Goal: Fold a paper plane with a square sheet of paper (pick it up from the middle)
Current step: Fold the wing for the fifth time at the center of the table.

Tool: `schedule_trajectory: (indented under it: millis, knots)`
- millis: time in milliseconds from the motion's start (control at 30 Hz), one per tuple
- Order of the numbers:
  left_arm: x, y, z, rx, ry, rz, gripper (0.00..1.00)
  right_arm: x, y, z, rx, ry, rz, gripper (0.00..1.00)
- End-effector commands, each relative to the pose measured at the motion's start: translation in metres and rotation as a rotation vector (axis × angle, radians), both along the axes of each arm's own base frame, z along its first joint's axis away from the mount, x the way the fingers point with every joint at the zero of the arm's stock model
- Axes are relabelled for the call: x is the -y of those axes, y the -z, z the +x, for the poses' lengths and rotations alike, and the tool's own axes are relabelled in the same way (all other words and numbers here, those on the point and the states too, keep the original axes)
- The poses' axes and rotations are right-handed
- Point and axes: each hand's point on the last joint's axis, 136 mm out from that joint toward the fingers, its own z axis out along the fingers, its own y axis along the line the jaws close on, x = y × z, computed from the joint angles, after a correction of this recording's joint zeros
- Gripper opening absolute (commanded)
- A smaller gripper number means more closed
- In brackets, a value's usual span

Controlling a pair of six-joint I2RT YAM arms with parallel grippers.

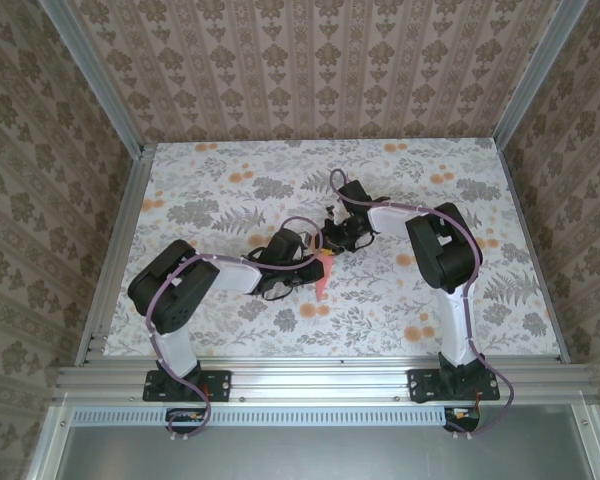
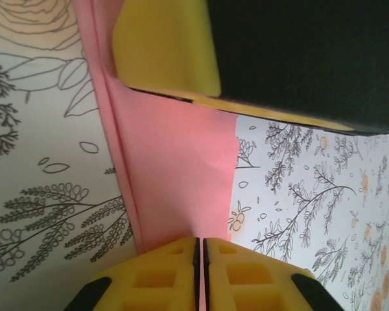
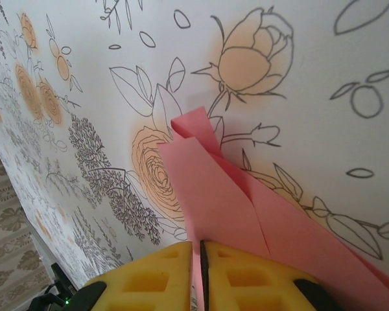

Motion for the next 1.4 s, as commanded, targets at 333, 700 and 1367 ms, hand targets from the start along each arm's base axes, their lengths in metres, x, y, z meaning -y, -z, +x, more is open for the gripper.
schedule_trajectory:
  millis: [333,700,1367]
  knots:
    - [0.003,0.001,-0.042,-0.028,0.140,-0.051,0.20,0.017,0.040,-0.006,-0.095,0.062,-0.141,0.14]
    - [0.017,0.002,-0.061,-0.043,0.191,-0.073,0.22,0.019,0.045,-0.008,-0.109,0.067,-0.155,0.13]
    - [0.008,0.026,-0.110,-0.091,0.272,0.110,0.23,0.023,0.049,-0.007,-0.114,0.075,-0.182,0.13]
